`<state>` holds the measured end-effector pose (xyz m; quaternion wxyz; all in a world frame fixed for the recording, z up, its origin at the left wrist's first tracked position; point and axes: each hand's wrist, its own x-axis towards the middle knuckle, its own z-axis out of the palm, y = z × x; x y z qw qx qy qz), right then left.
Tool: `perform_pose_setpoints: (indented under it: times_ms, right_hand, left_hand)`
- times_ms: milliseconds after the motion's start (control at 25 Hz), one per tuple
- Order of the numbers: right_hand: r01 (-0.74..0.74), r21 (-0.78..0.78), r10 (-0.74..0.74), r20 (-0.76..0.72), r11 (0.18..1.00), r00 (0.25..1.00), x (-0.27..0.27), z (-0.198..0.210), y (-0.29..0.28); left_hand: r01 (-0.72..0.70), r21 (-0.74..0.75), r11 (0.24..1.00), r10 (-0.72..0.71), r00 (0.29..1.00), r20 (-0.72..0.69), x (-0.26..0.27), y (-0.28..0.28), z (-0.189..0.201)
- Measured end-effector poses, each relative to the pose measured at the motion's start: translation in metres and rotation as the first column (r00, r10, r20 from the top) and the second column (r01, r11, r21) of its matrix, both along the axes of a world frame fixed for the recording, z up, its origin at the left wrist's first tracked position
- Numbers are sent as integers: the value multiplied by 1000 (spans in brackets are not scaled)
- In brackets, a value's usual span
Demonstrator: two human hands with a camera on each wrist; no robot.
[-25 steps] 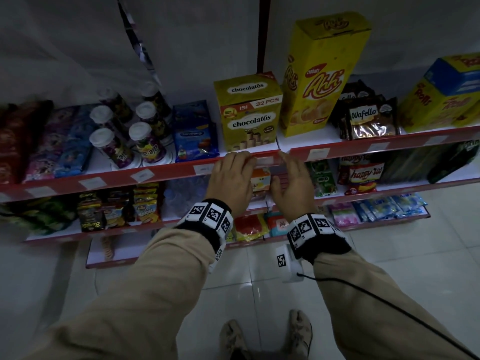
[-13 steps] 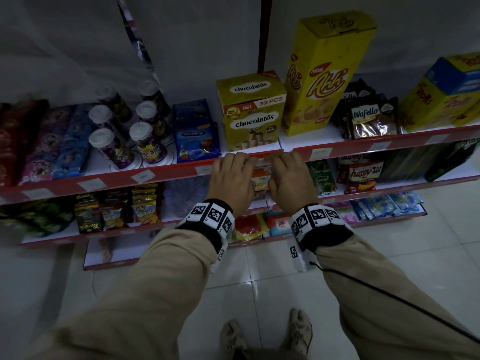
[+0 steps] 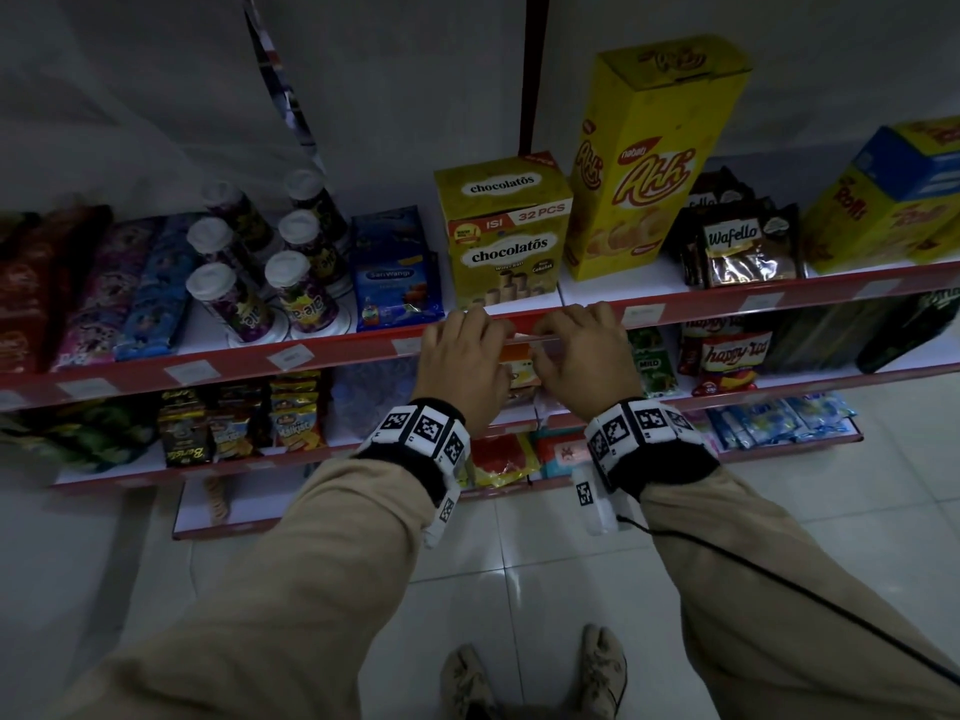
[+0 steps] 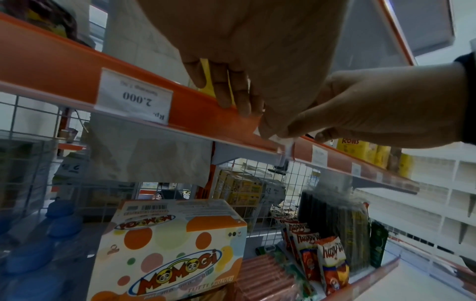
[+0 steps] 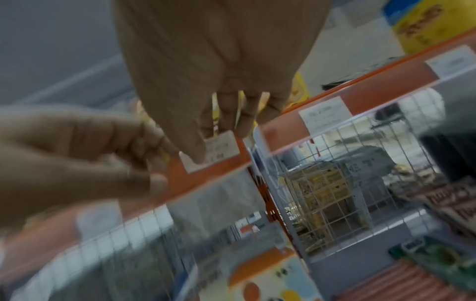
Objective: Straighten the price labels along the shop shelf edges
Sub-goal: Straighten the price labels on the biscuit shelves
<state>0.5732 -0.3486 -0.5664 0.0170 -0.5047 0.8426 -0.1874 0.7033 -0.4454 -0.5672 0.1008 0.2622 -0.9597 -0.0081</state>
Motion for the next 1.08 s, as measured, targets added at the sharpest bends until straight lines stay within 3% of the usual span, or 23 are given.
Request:
perform_pose_setpoints:
  times_ms: [120,200,360,480,600,880,1000,1080]
  right_hand:
    - [113,-224,-51,266,968,963,-7,7,-3]
    - [246,-344,-60,471,906,880,-6,15,-6]
    - [388,-415,62,745,823,664,8,19,-16]
    - [431,-398,132,839,810,527,19,17,-23]
    - [408,-404,123,817,819,563,21,13,-24]
    - [238,-452,109,617,860,779,2,15,-14]
    - [92,-359,75,425,929,902,-12,18,-13]
    - [52,-285,54,353,957,934,-18,19,-10]
  left_hand:
    - [-46,109,993,47,999,-6,-3,-4,3]
    - [-59,189,980,68,997,-42,-4,-6,4]
    - [-70,301,951,117,983,-142,-4,-8,4]
    - [-87,387,918,170,968,-187,-7,-9,3]
    - [-103,389,915,191,963,-193,-8,-10,0]
    - [-80,297,952,132,978,-159,-7,-14,3]
    - [-61,264,963,98,986,-132,-7,-16,6]
    - [-52,231,972,79,991,-110,-6,-17,7]
